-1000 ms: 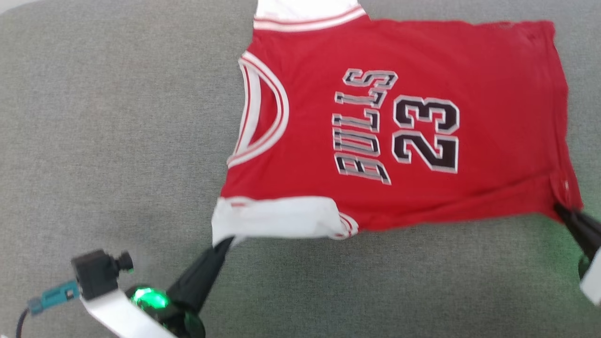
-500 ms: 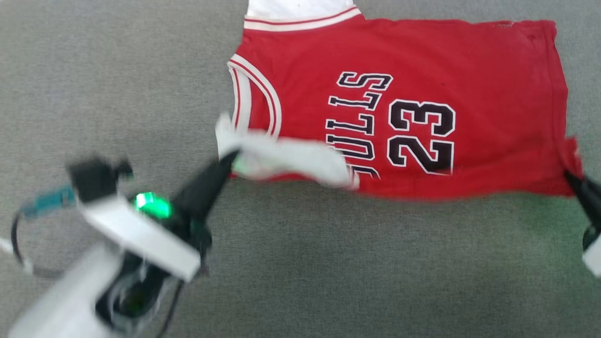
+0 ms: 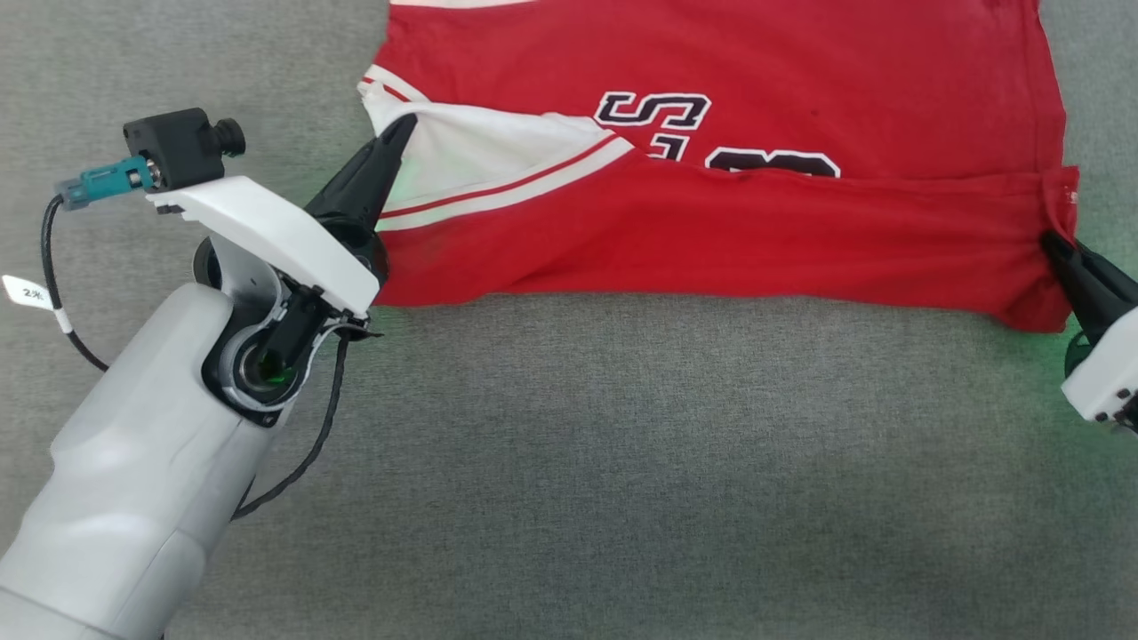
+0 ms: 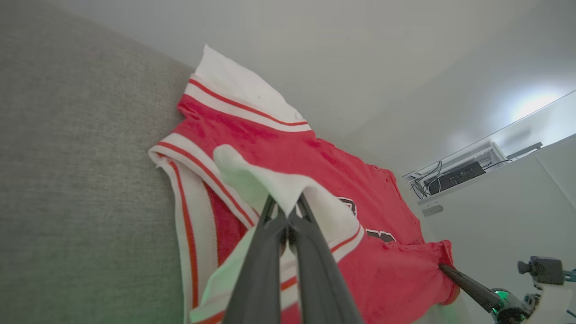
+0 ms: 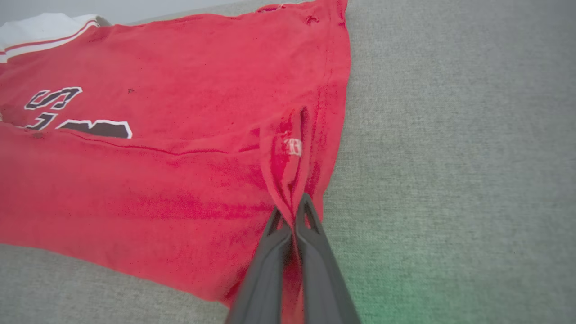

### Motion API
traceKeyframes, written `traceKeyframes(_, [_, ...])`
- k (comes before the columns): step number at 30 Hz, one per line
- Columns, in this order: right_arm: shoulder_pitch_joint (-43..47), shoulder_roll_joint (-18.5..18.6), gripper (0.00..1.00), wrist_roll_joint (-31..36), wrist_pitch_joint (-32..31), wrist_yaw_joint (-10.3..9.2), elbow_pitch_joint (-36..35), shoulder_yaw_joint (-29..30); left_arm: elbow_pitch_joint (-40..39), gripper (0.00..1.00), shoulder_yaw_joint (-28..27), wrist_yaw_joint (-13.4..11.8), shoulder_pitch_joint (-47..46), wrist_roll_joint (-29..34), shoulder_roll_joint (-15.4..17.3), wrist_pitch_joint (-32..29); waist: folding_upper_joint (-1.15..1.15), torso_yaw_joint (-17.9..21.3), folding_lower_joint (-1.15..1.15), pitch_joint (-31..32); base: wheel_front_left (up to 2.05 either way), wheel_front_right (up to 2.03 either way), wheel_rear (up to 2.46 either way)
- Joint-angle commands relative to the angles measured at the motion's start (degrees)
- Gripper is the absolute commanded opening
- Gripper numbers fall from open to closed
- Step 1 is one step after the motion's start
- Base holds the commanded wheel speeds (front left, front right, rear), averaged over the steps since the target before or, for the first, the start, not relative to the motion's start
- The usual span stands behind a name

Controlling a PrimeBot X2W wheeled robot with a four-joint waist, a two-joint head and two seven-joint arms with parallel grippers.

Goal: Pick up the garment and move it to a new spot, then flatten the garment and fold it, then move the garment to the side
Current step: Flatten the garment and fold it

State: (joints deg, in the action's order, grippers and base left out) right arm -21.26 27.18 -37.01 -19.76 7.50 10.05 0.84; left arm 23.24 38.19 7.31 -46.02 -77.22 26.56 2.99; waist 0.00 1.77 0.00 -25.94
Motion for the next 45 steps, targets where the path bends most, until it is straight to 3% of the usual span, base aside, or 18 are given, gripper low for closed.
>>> traceKeyframes(1, [-1.3, -0.2, 0.0, 0.1, 1.0, -0.03, 1.2, -0.7, 1.8, 0.0, 0.5, 0.2, -1.3, 1.1, -0.4, 0.5, 0.0, 0.6, 0.0, -0.7, 0.0, 0.0, 0.0])
traceKeyframes(6, [-3.3, 0.5, 0.0, -0.3, 3.9, -0.04, 6.0, -3.5, 8.6, 0.0, 3.7, 0.2, -3.7, 2.8, -1.1, 1.6, 0.0, 0.7, 0.0, -1.5, 0.0, 0.0, 0.0])
traceKeyframes(8, [-3.6, 0.6, 0.07, -0.2, 4.4, -0.04, 6.6, -3.9, 9.3, 0.0, 4.2, 0.2, -4.0, 3.0, -1.1, 1.7, 0.0, 0.7, 0.0, -1.5, 0.0, 0.0, 0.0])
traceKeyframes(9, [-3.8, 0.8, 0.4, -0.1, 4.9, -0.04, 7.1, -4.4, 9.8, 0.15, 4.8, 0.2, -4.3, 3.6, -1.0, 2.1, 0.0, 0.7, 0.0, -1.5, 0.0, 0.0, 0.0])
traceKeyframes(10, [-4.1, 0.9, 0.81, -0.1, 5.5, -0.04, 7.5, -4.8, 10.2, 0.48, 5.5, 0.2, -4.7, 4.4, -0.6, 2.6, 0.0, 0.7, 0.0, -1.4, 0.0, 0.0, 0.0])
traceKeyframes(11, [-4.4, 1.0, 1.0, 0.0, 6.1, -0.04, 7.8, -5.1, 10.4, 0.88, 6.2, 0.2, -5.2, 5.2, -0.2, 3.1, 0.0, 0.7, 0.0, -1.3, 0.0, 0.0, 0.0])
traceKeyframes(12, [-4.6, 1.1, 1.0, 0.1, 6.7, -0.04, 8.1, -5.4, 10.4, 1.0, 6.8, 0.2, -5.6, 5.5, 0.3, 3.6, 0.0, 0.6, 0.0, -1.1, 0.0, 0.0, 0.0])
traceKeyframes(19, [-3.5, 2.3, 1.0, 0.0, 9.1, -0.03, 7.5, -5.7, 6.8, 1.0, 11.7, 0.2, -8.7, 10.7, 6.1, 2.6, 0.0, 0.0, 0.0, 1.2, 0.0, 0.0, 0.0])
traceKeyframes(22, [-2.4, 2.6, 1.0, -0.1, 9.0, -0.03, 6.7, -5.3, 3.2, 1.0, 15.3, 0.2, -9.2, 12.3, 9.0, -4.6, 0.0, -0.5, 0.0, 2.1, 0.0, 0.0, 0.0])
traceKeyframes(28, [-1.4, 2.0, 1.0, 0.7, 8.5, -0.03, 4.0, -4.9, -4.7, 1.0, 21.0, -3.4, -7.5, 10.5, 13.5, -21.5, 0.0, -0.8, 0.0, 2.4, 0.0, 0.0, 0.0])
traceKeyframes(32, [-1.7, 1.4, 1.0, 1.2, 7.8, -0.03, 2.7, -5.2, -7.1, 1.0, 21.9, -5.4, -6.2, 8.2, 14.3, -26.2, 0.0, -0.3, 0.0, 1.8, 0.0, 0.0, 0.0])
traceKeyframes(36, [-2.1, 1.2, 1.0, 1.4, 7.4, -0.03, 2.1, -5.4, -7.4, 1.0, 22.3, -5.1, -5.0, 4.6, 13.3, -29.8, 0.0, 0.7, 0.0, 1.1, 0.0, 0.0, 0.0])
traceKeyframes(37, [-2.1, 1.2, 1.0, 1.4, 7.2, -0.03, 2.1, -5.5, -7.2, 0.96, 22.4, -4.9, -4.9, 3.9, 13.1, -30.5, 0.0, 0.9, 0.0, 1.0, 0.0, 0.0, 0.0])
traceKeyframes(38, [-2.0, 1.2, 1.0, 1.4, 7.2, -0.03, 2.0, -5.6, -6.7, 0.8, 22.4, -4.9, -4.9, 3.4, 12.8, -31.0, 0.0, 1.1, 0.0, 0.9, 0.0, 0.0, 0.0])
traceKeyframes(39, [-2.0, 1.2, 1.0, 1.4, 6.9, -0.03, 2.0, -5.7, -6.1, 0.44, 22.5, -4.8, -5.2, 3.7, 12.6, -31.1, 0.0, 1.3, 0.0, 0.8, 0.0, 0.0, 0.0])
traceKeyframes(40, [-1.9, 1.3, 1.0, 1.4, 6.7, -0.03, 2.0, -5.9, -5.6, 0.25, 22.5, -4.9, -5.3, 3.5, 12.2, -31.3, 0.0, 1.5, 0.0, 0.7, 0.0, 0.0, 0.0])
traceKeyframes(41, [-1.9, 1.5, 1.0, 1.5, 6.2, -0.03, 2.0, -6.1, -5.1, 0.0, 22.5, -4.7, -5.3, 3.1, 11.9, -31.5, 0.0, 1.7, 0.0, 0.6, 0.0, 0.0, 0.0])
traceKeyframes(45, [-1.2, 3.3, 1.0, 2.5, 3.2, -0.03, 1.5, -8.1, -4.6, 0.0, 22.0, -4.2, -5.5, 2.7, 11.7, -30.8, 0.0, 2.3, 0.0, 0.4, 0.0, 0.0, 0.0])
